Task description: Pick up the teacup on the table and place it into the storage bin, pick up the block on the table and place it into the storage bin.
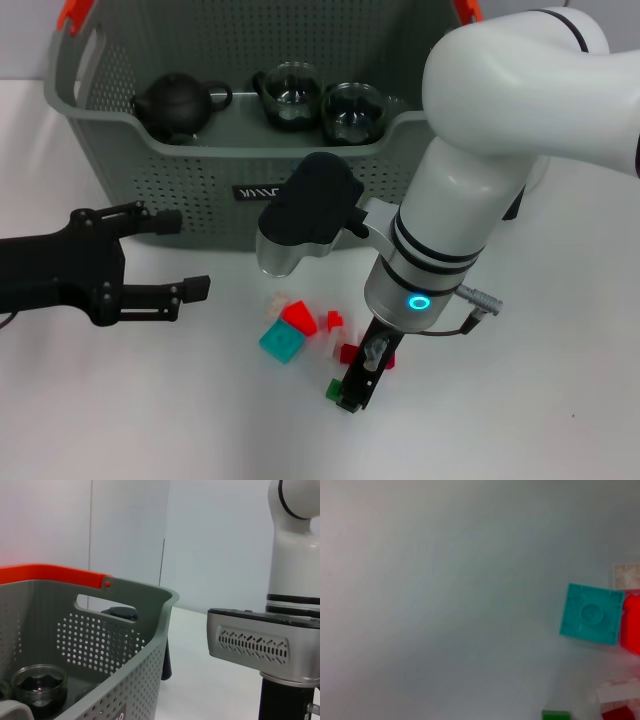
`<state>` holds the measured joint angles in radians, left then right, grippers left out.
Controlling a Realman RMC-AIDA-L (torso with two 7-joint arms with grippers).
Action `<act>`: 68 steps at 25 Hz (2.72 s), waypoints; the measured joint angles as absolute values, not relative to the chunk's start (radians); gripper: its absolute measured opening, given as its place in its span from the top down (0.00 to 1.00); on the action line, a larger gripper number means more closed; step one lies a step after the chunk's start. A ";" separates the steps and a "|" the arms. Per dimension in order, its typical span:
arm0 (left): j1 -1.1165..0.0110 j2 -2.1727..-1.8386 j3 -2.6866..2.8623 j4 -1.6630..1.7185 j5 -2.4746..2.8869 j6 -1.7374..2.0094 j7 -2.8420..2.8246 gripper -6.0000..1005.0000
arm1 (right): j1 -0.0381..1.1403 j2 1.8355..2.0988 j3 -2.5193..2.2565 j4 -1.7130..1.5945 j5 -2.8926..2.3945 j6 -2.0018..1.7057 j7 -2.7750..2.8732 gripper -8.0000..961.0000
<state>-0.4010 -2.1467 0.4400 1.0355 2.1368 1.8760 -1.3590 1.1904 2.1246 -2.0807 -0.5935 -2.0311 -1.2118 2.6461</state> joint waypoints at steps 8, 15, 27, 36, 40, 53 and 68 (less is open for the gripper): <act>-0.402 -2.145 0.439 1.035 2.137 1.876 -1.359 0.11 | 1.191 2.125 -2.077 -0.597 -2.031 -1.219 2.643 0.78; -0.402 -2.145 0.439 1.035 2.137 1.876 -1.360 0.11 | 1.192 2.124 -2.075 -0.598 -2.031 -1.222 2.639 0.78; -0.395 -2.139 0.409 1.036 2.140 1.891 -1.361 0.11 | 1.153 2.103 -2.026 -0.700 -2.046 -1.288 2.638 0.78; -0.382 -2.135 0.347 1.041 2.150 1.922 -1.360 0.11 | 1.097 2.098 -1.760 -0.879 -2.207 -1.442 2.634 0.78; -0.378 -2.134 0.333 1.041 2.152 1.931 -1.360 0.11 | 1.093 2.096 -1.607 -0.975 -2.288 -1.518 2.621 0.78; -0.376 -2.135 0.328 1.041 2.152 1.940 -1.358 0.11 | 1.175 2.094 -1.253 -1.134 -2.563 -1.445 2.527 0.78; -0.377 -2.135 0.328 1.038 2.152 1.932 -1.356 0.11 | 1.189 2.079 -1.228 -0.970 -2.645 -1.230 2.505 0.78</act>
<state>-0.3774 -2.1353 0.3284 1.0385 2.1522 1.9320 -1.3560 1.1888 2.0791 -1.2283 -0.9699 -2.6449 -1.2301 2.5055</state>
